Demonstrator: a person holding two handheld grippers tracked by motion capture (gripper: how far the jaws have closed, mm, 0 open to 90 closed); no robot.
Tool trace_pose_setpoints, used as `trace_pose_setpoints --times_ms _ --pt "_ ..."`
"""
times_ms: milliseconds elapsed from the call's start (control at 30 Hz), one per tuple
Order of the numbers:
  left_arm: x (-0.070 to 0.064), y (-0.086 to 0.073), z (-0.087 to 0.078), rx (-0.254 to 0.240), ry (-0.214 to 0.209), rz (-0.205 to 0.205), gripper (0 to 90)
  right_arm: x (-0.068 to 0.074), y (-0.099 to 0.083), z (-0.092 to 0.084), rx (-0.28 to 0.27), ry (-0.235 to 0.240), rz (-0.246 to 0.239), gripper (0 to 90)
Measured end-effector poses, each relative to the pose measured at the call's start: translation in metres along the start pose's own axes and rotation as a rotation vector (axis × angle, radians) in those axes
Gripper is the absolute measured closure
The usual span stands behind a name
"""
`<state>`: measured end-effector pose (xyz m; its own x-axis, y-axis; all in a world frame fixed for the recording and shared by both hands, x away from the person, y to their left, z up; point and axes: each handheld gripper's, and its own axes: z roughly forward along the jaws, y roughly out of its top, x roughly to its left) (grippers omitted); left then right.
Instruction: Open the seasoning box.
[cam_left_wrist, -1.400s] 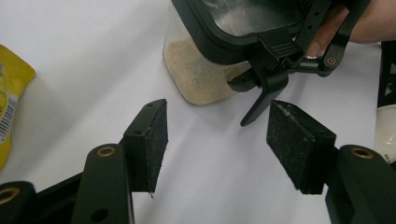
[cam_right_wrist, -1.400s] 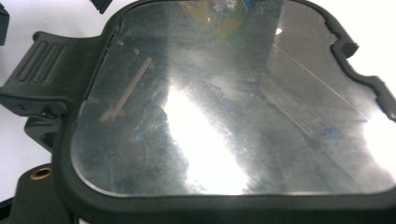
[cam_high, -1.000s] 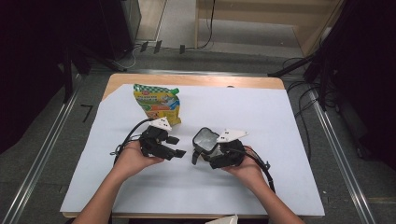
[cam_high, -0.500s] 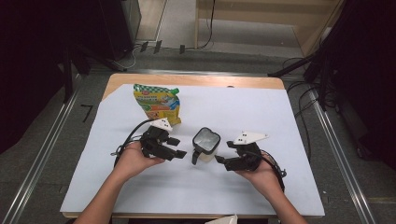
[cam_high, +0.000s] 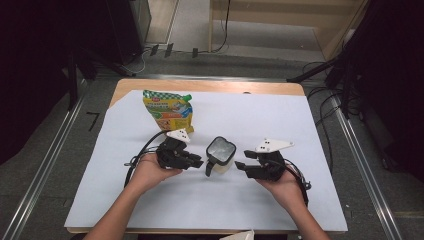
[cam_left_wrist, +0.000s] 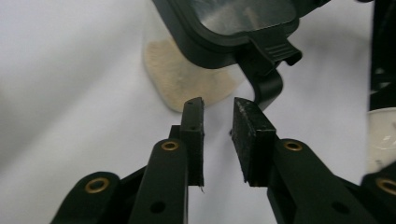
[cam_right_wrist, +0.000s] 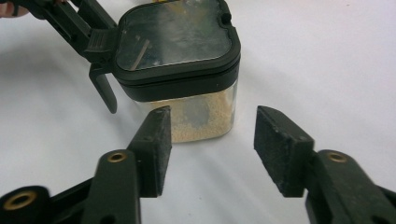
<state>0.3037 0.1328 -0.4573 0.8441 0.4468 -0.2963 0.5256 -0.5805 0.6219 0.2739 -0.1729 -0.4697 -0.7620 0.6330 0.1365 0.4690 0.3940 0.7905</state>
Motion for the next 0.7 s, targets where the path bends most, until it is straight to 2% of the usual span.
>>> trace_pose_setpoints --times_ms 167,367,500,700 --pt "-0.003 0.001 0.007 0.007 -0.019 0.004 88.6 -0.002 0.001 0.001 0.016 0.021 0.037 68.5" --pt "-0.006 0.003 0.01 0.004 -0.018 0.01 90.0 -0.003 0.002 0.006 0.034 0.048 0.073 89.9" --pt "-0.008 0.003 0.012 0.001 -0.011 0.009 90.0 -0.002 0.005 0.012 0.043 0.059 0.093 90.0" --pt "-0.009 0.003 0.012 -0.005 -0.016 0.007 90.0 0.002 0.008 0.017 0.055 0.041 0.074 90.0"
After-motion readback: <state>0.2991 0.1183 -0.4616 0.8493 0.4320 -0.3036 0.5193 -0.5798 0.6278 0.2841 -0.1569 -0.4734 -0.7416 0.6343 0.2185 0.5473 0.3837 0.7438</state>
